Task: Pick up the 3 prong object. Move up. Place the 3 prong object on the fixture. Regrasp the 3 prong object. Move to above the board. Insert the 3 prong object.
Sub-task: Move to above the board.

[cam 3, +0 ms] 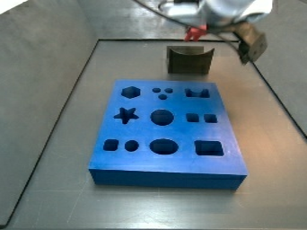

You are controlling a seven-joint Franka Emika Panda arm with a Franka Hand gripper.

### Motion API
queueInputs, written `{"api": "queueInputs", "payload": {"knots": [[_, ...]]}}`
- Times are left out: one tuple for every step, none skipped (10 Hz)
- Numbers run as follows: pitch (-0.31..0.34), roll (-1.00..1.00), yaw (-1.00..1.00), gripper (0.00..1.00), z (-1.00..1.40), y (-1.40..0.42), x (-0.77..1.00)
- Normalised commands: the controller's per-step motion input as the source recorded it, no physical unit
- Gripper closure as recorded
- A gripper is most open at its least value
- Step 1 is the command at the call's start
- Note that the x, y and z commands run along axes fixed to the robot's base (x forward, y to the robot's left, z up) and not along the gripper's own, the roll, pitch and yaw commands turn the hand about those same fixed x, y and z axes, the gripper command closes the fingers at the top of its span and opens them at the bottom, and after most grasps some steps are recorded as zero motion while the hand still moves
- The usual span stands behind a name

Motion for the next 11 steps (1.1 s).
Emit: {"api": "queueInputs", "payload": {"knots": [[-0.12,-0.09,-0.23,1.0,1.0,-0.03,0.02],[-0.053,-0.1,-0.24,1.0,1.0,-0.03,0.02],[-0.007,-0.11,-0.22,1.0,1.0,-0.03,0.01],[0.048,-0.11,-0.19,1.0,1.0,-0.02,0.01],[0.071,-0.11,-0.17,1.0,1.0,-0.02,0.0],[0.107,-0.11,-0.12,1.0,1.0,-0.02,0.0],[0.127,-0.1,-0.08,1.0,1.0,-0.02,-0.01],[0.14,-0.08,-0.05,1.0,1.0,-0.02,-0.01],[0.152,-0.06,0.0,1.0,1.0,-0.02,-0.01],[0.159,-0.05,0.02,1.0,1.0,-0.02,-0.01],[0.157,-0.05,0.05,1.0,1.0,-0.02,-0.01]]}}
